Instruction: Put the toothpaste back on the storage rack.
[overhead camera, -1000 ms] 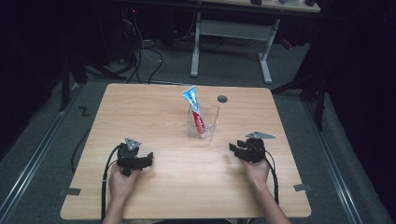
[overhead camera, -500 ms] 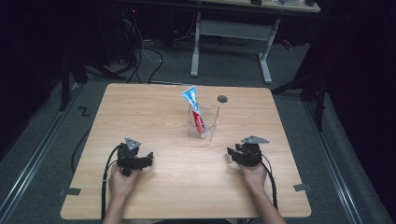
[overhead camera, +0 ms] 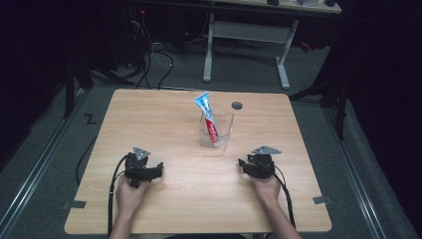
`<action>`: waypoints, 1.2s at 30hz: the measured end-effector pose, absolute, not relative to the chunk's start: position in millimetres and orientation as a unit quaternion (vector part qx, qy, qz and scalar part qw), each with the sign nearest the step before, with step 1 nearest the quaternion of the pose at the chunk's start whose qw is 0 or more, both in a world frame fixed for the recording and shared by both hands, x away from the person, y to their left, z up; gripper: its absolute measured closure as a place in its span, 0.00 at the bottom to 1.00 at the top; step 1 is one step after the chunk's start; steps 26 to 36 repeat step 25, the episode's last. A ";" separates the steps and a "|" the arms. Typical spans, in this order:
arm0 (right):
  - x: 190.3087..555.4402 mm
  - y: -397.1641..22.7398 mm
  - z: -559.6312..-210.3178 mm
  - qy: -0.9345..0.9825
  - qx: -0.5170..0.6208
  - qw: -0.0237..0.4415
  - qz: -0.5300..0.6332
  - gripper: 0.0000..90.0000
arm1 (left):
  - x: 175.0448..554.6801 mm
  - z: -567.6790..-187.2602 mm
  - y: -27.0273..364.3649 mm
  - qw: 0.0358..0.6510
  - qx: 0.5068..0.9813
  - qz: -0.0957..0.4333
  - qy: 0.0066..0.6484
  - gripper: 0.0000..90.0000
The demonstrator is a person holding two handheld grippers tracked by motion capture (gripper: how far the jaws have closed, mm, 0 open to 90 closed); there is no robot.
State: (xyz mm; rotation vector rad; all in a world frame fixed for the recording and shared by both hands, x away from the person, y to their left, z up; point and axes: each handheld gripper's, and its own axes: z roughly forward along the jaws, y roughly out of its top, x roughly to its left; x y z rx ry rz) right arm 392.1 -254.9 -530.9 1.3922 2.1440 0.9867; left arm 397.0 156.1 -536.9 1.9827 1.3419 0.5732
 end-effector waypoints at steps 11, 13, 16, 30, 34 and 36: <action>389.7 -246.8 -531.4 0.781 0.481 0.219 0.333 0.49 | 396.8 -537.0 156.1 0.333 0.759 0.220 0.514 0.21; 389.7 -246.6 -531.4 0.780 0.482 0.220 0.333 0.48 | 396.8 -537.0 156.0 0.333 0.759 0.219 0.514 0.21; 389.5 -246.1 -531.5 0.779 0.484 0.221 0.332 0.48 | 396.7 -537.0 156.0 0.334 0.760 0.219 0.513 0.21; 388.9 -245.0 -531.5 0.780 0.483 0.220 0.332 0.47 | 396.7 -537.0 156.0 0.334 0.760 0.219 0.513 0.21; 388.9 -245.0 -531.5 0.780 0.483 0.220 0.332 0.47 | 396.7 -537.0 156.0 0.334 0.760 0.219 0.513 0.21; 388.9 -245.0 -531.5 0.780 0.483 0.220 0.332 0.47 | 396.7 -537.0 156.0 0.334 0.760 0.219 0.513 0.21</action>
